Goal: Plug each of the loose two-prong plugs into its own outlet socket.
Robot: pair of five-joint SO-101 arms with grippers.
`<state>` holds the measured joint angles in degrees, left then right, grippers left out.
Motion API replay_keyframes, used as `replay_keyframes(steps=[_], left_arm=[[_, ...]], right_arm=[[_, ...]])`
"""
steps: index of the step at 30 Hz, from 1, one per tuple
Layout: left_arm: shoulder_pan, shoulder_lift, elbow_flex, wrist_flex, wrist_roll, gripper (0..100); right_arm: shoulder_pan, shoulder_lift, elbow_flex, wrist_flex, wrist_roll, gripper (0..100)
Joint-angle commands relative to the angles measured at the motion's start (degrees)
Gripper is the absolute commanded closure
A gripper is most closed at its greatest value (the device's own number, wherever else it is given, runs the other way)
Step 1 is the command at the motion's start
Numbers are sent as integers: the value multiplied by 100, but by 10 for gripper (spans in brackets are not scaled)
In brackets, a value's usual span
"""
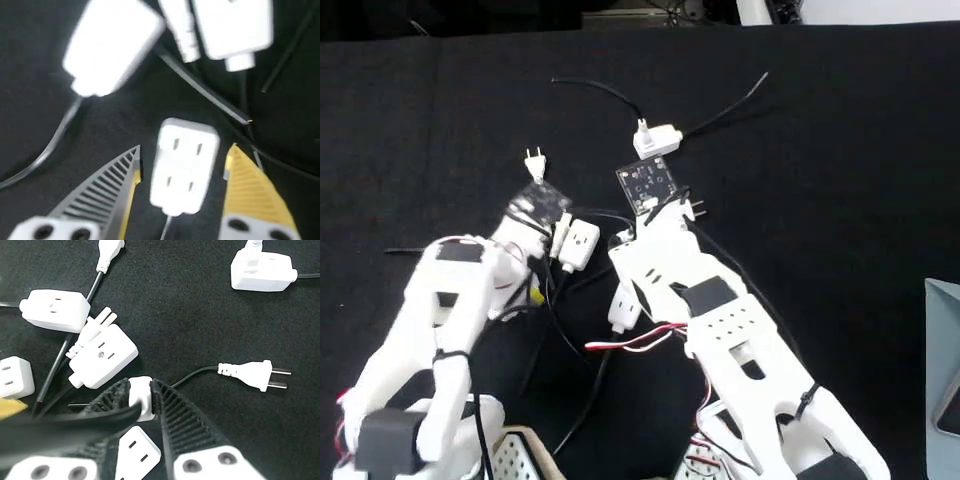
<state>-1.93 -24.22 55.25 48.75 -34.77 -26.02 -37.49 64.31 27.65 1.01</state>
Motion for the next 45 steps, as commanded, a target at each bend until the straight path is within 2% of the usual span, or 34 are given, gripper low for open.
replay_keyframes(steps=[1,7,13,17,21,25,32,39,45], left_arm=[[-453,-677,-813,782,149,726],[-1244,-2031,-1068,1697,273,729],[-2440,-3244,-224,1415,1222,729],[-2897,-3895,505,1433,1688,729],[-2976,-4466,1253,1389,2119,729],[-3011,-5073,1965,949,2629,729],[-3046,-6180,2765,809,2664,737],[-3231,-7059,3099,818,2646,877],[-3231,-7525,3125,1301,2655,843]], right_arm=[[79,-145,-101,44,53,986],[44,-180,-136,123,53,986],[-563,-154,-576,844,0,986],[-941,-154,-602,914,0,986],[-1204,-154,-646,897,-9,986],[-1451,-145,-919,941,-308,987],[-1978,92,-1341,923,-360,987],[-2127,1640,-2176,897,-360,987],[-2400,2316,-2475,633,-360,987]])
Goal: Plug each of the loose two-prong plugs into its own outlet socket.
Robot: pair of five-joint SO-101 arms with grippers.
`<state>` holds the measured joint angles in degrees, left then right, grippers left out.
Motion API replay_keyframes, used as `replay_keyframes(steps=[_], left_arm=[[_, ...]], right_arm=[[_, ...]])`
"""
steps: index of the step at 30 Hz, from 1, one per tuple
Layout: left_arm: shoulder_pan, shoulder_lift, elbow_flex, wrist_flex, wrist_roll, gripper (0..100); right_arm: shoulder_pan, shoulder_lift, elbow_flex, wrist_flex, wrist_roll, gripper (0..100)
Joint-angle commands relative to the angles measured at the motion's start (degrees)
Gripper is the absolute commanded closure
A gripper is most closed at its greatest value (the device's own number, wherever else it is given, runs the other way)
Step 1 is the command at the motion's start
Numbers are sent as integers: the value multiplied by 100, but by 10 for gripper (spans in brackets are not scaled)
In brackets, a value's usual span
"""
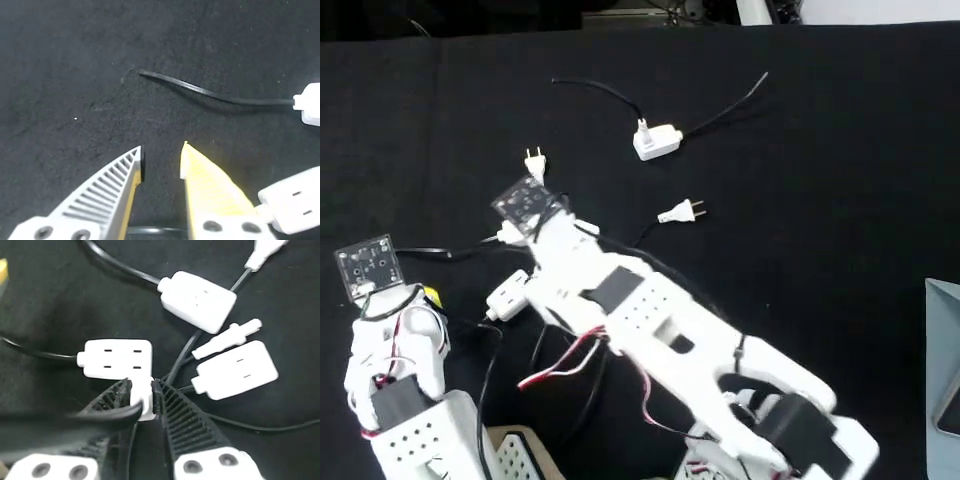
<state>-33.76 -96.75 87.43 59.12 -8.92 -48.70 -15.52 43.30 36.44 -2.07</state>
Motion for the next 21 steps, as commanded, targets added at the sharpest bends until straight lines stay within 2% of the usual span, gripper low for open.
replay_keyframes(steps=[1,13,21], left_arm=[[-48,-343,-84,325,70,835],[-48,-747,-48,633,53,827],[-48,-747,-48,633,53,827]], right_arm=[[-141,180,-374,-360,-53,987],[-114,936,-409,-1336,-9,987],[-114,1033,-418,-1486,0,987]])
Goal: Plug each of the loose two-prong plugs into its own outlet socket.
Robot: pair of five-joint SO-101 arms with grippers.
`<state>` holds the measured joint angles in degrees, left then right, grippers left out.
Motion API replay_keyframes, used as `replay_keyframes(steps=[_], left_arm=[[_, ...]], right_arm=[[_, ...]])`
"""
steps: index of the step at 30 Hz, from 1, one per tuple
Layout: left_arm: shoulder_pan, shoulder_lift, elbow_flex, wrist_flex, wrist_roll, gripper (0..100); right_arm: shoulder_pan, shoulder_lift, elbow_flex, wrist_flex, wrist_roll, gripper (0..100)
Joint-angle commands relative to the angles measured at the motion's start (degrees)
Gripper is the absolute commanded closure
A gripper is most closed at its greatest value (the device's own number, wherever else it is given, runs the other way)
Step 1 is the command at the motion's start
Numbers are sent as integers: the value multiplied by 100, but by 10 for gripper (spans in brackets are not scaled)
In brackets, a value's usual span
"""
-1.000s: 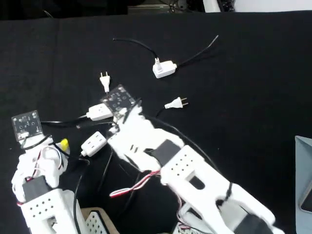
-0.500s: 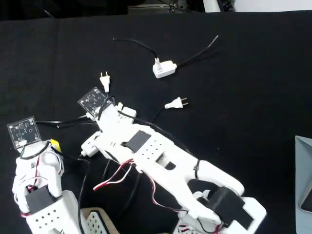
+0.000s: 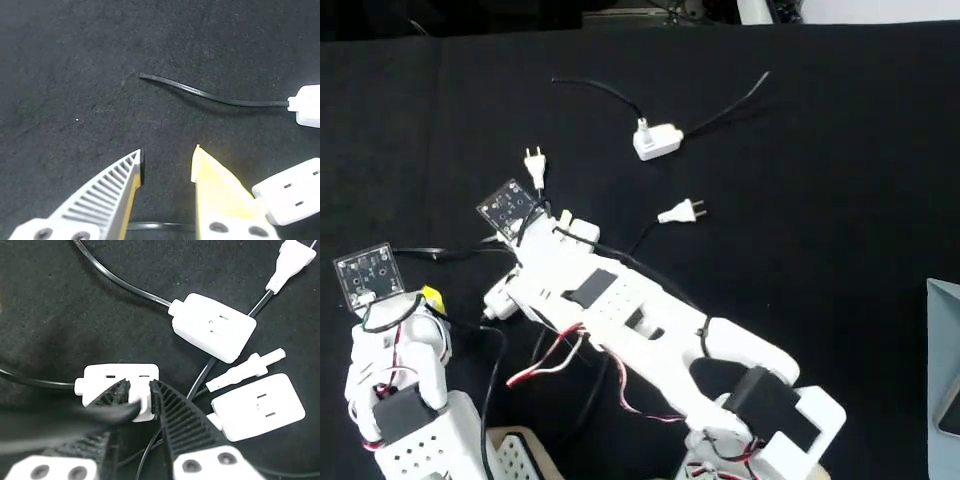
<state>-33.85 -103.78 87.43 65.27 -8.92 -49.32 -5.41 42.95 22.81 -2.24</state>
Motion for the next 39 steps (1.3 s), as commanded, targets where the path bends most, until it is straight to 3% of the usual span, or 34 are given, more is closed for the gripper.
replay_keyframes(steps=[1,27,39], left_arm=[[-40,-44,-48,18,53,827],[-40,-44,13,44,44,829],[-40,-44,13,44,44,829]], right_arm=[[-53,40,-409,-123,18,987],[176,769,-602,-404,18,987],[105,796,-576,114,18,987]])
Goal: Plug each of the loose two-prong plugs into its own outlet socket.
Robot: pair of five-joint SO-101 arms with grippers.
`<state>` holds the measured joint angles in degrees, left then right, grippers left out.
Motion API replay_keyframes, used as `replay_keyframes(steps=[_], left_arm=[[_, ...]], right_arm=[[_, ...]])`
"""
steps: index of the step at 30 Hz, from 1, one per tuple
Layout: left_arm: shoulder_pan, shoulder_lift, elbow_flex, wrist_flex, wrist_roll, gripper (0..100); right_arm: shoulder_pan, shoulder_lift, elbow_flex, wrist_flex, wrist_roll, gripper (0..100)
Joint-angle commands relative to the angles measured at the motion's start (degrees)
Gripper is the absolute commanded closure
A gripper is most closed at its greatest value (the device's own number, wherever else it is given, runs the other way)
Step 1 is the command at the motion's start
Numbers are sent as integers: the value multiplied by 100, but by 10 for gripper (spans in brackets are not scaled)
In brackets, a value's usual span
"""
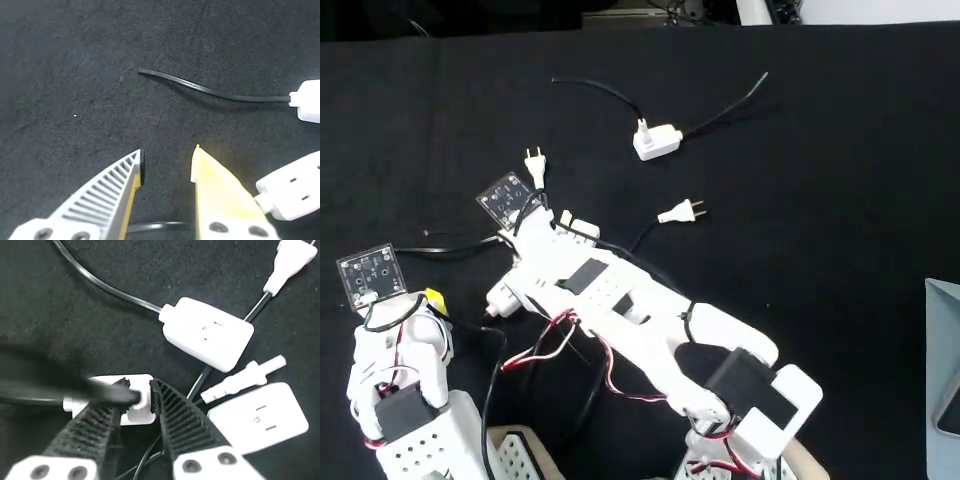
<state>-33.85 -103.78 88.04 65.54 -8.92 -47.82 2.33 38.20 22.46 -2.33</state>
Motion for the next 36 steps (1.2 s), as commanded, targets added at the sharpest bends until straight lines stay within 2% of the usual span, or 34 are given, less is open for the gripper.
replay_keyframes(steps=[1,9,21,26,36], left_arm=[[-40,-44,-48,18,44,829],[-40,-44,-48,18,44,830],[-48,-44,-48,18,44,830],[-48,-44,-40,18,44,830],[-48,-44,-40,18,44,830]], right_arm=[[-53,31,-92,141,26,987],[-53,690,-374,246,26,987],[9,453,-585,615,211,987],[554,-787,-479,870,237,987],[2215,-2721,-57,967,229,987]])
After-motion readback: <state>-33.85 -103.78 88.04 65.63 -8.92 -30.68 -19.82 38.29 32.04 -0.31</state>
